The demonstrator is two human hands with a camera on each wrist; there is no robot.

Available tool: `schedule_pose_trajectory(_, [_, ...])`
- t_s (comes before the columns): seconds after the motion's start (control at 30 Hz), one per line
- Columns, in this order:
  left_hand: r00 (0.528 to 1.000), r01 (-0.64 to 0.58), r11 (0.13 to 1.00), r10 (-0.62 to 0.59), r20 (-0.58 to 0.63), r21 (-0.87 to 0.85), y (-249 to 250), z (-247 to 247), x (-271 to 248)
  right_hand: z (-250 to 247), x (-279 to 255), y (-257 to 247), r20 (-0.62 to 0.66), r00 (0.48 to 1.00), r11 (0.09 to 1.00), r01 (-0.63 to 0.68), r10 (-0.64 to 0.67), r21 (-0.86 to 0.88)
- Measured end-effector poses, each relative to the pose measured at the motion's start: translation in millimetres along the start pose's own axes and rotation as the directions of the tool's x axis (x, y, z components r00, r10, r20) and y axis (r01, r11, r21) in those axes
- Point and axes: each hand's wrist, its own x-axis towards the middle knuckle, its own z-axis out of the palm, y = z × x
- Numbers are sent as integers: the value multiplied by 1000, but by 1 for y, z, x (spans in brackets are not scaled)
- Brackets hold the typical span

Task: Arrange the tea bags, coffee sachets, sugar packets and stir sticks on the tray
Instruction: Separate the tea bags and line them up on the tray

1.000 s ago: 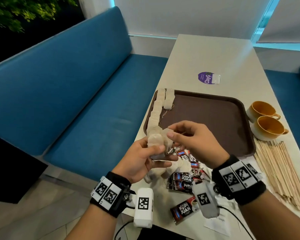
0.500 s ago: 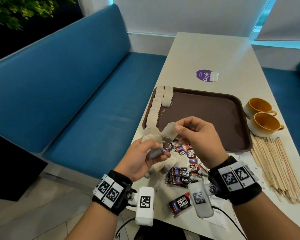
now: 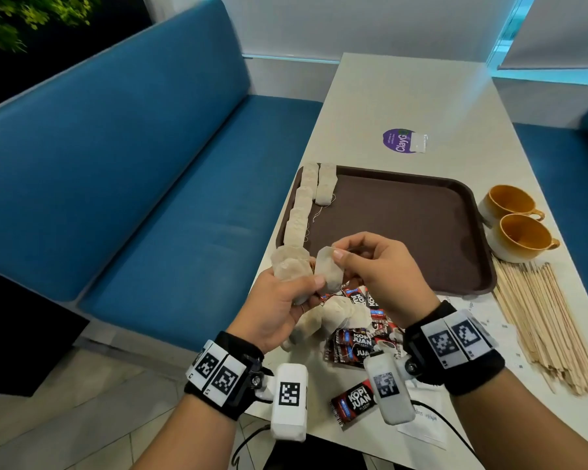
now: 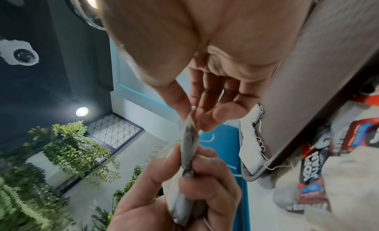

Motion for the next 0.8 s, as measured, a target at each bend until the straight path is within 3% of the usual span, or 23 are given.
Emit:
schedule_pose_trajectory(0.2, [996,-42,999,40,-84,-23,2,6,10,-6,0,-2,18,996,996,83,-84,43])
schedule_pose_trajectory(0.5, [990,-68,993,55,-132,-98,7,-3,30,-4,39,-2,65,997,978,52,-40,-201])
schedule_pose_trajectory(0.67, [981,-19,987,-12,-192,-159,7,-10,38,-9,103,0,-34,999,971,19,-28,-240])
schedule_pose_trajectory(0.8, [982,10,985,-43,-186,-174,7,-13,43,-12,152,11,-139,989,972,-84,54,-220])
